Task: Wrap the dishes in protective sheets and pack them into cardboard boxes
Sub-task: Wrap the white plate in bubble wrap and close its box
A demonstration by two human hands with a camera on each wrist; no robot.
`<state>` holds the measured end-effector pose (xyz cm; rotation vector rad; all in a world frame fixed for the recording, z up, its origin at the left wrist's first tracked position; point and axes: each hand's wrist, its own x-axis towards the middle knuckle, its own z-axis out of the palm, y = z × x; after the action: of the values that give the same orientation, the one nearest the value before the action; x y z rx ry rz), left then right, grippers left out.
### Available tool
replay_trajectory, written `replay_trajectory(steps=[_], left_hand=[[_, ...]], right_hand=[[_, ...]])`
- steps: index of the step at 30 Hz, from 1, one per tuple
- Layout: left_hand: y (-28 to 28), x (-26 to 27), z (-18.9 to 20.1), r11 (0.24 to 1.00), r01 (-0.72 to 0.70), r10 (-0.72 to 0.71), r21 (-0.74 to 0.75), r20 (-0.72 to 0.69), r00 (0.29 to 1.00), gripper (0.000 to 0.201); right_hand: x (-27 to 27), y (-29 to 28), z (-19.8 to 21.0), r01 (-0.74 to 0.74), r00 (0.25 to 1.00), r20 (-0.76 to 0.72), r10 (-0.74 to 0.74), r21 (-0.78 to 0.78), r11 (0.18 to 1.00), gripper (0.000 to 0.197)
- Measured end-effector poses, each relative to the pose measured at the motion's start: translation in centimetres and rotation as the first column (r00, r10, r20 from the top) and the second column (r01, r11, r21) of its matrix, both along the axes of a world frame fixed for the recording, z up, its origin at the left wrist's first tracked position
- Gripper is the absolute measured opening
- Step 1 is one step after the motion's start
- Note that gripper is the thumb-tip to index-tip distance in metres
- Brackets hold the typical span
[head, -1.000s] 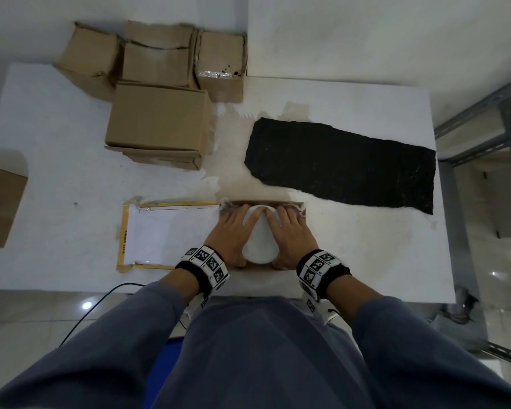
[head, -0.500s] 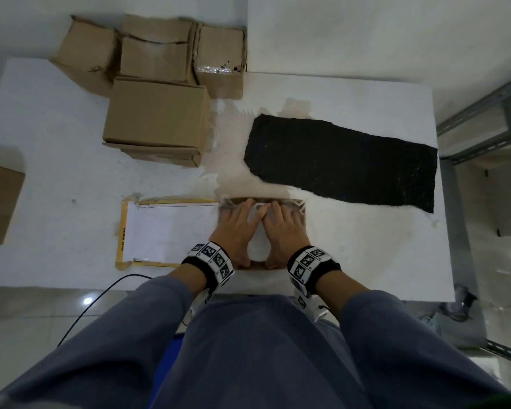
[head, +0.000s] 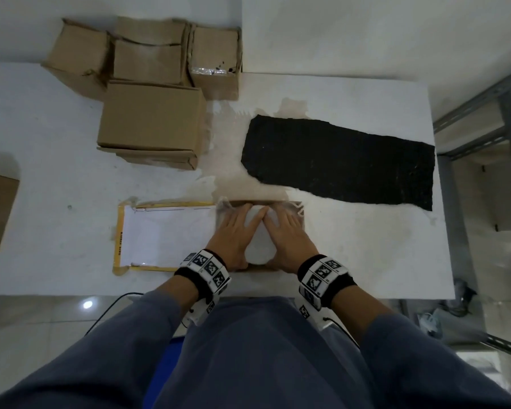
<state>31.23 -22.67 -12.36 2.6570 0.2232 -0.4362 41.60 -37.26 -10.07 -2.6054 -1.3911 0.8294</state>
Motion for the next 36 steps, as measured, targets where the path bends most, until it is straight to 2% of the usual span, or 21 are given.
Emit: replay_trajectory(steps=[4,7,9,12,16,22,26,29,33,36], left_hand=[[0.9,-0.2,0.5,0.999,-0.022,0.022,0.045,0.004,1.0,0.123],[1.6,-0.3,1.8,0.989,-0.018,0.029,0.147,-0.071,0.997,0.118],[1.8,-0.8,1.6,0.985,0.0,0.023,0.173,-0.13,0.991,0.119],[1.6,-0.9,1.7,0.983,0.027,-0.002,0.18,-0.137,0.991,0.118],[1.0,-0.8,1.5,0.993,0.032,-0.008,0.112,-0.205,0.979,0.106],[1.5,0.2,2.2,0.999,0.029,-0.021,0.035,-0.224,0.974,0.112],[1.5,-0.1,1.1,1.0,-0.019,0.017,-0.013,-0.193,0.981,0.117],[1.1,-0.2,1.1,0.998,-0.053,0.049,-0.025,-0.157,0.986,0.12],[0.8,-1.3,1.4,0.998,-0.063,0.061,-0.018,-0.072,0.995,0.11],[0.2,-2.1,2.1,0.954,-0.293,0.291,-0.067,-0.038,0.956,0.091]], right_hand=[[0.3,-0.7,0.9,0.019,0.999,0.037,-0.019,-0.01,1.0,0.096],[0.8,-0.7,1.1,0.029,0.995,0.098,-0.022,-0.067,0.997,0.098],[0.7,-0.5,0.8,0.02,0.995,0.095,-0.011,-0.101,0.995,0.1],[0.5,0.0,0.2,0.031,0.997,0.067,-0.022,-0.139,0.99,0.108],[0.1,0.3,-0.5,0.075,0.997,0.022,-0.072,-0.153,0.985,0.109],[0.0,0.7,-0.8,0.116,0.992,-0.037,-0.124,-0.172,0.978,0.132],[0.0,0.0,-0.8,0.176,0.972,-0.144,-0.187,-0.086,0.981,0.134],[0.1,-0.5,-0.5,0.194,0.964,-0.177,-0.199,-0.047,0.98,0.131],[-0.2,-1.0,-0.4,0.275,0.926,-0.261,-0.271,-0.021,0.961,0.12],[-1.2,-1.4,-0.1,0.399,0.887,-0.274,-0.372,0.046,0.916,0.1]])
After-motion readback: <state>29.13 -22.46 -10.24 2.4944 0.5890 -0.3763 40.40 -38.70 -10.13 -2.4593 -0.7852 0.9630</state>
